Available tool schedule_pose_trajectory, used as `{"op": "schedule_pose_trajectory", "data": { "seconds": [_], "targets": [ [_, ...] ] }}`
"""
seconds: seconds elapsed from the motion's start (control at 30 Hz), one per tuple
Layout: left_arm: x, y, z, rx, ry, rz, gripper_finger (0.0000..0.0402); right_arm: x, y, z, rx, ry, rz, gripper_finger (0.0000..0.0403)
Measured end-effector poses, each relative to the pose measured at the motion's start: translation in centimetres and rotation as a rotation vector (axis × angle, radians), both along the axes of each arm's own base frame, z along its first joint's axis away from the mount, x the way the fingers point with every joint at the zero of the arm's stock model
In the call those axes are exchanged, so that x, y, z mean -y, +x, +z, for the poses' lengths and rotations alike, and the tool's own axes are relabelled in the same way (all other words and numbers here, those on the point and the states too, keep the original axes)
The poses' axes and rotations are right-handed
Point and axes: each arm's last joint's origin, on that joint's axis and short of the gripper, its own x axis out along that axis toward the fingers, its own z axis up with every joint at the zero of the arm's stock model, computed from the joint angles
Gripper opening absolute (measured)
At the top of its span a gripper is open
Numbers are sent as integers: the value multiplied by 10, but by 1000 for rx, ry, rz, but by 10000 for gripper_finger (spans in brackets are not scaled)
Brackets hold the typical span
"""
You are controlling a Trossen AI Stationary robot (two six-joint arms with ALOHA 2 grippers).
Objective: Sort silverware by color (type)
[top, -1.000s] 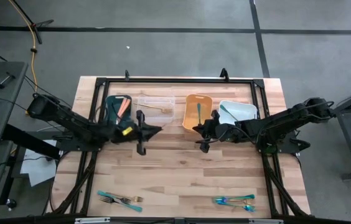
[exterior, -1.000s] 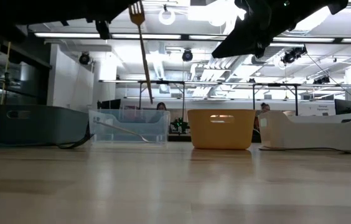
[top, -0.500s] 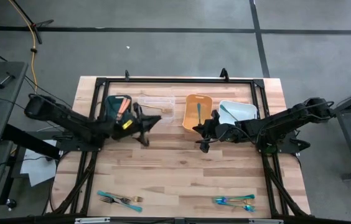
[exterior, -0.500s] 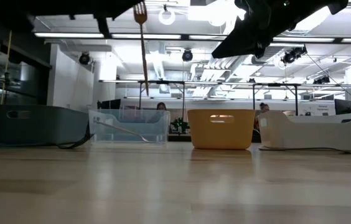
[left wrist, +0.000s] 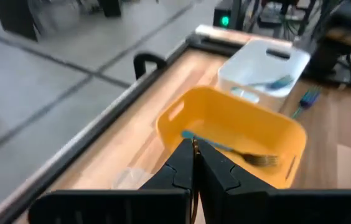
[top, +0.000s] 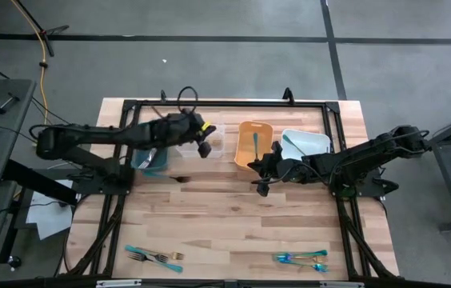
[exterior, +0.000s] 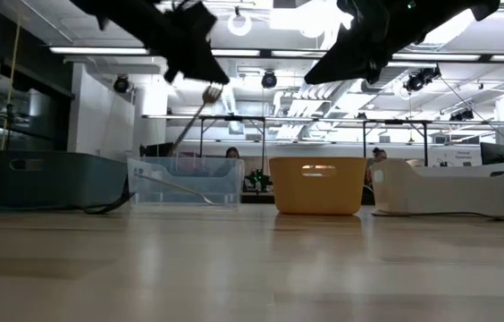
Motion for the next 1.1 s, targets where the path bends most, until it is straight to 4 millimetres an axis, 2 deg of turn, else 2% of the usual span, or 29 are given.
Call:
{"op": "schedule_pose_trajectory", "data": {
  "seconds": [0.13,0.27,0.6,0.77,0.93,1.1],
  "targets": [
    [-16,7,-18,-48,-59,6,0,0,0,0,-4,-1,0,1],
    [-23,14,-30,-65,-70,13,0,0,0,-1,-8,-2,0,1],
    [-24,19,-37,-79,-87,-13,10,0,-1,-1,-12,7,-5,1],
    [-24,19,-37,-83,-77,-18,38,0,-1,-1,-13,7,-5,1],
    [-24,18,-35,-83,-65,-24,84,0,-1,-2,-17,6,-5,1],
    [-20,9,-12,-11,-36,-34,136,0,-1,-2,-17,6,-5,1]
  ]
}}
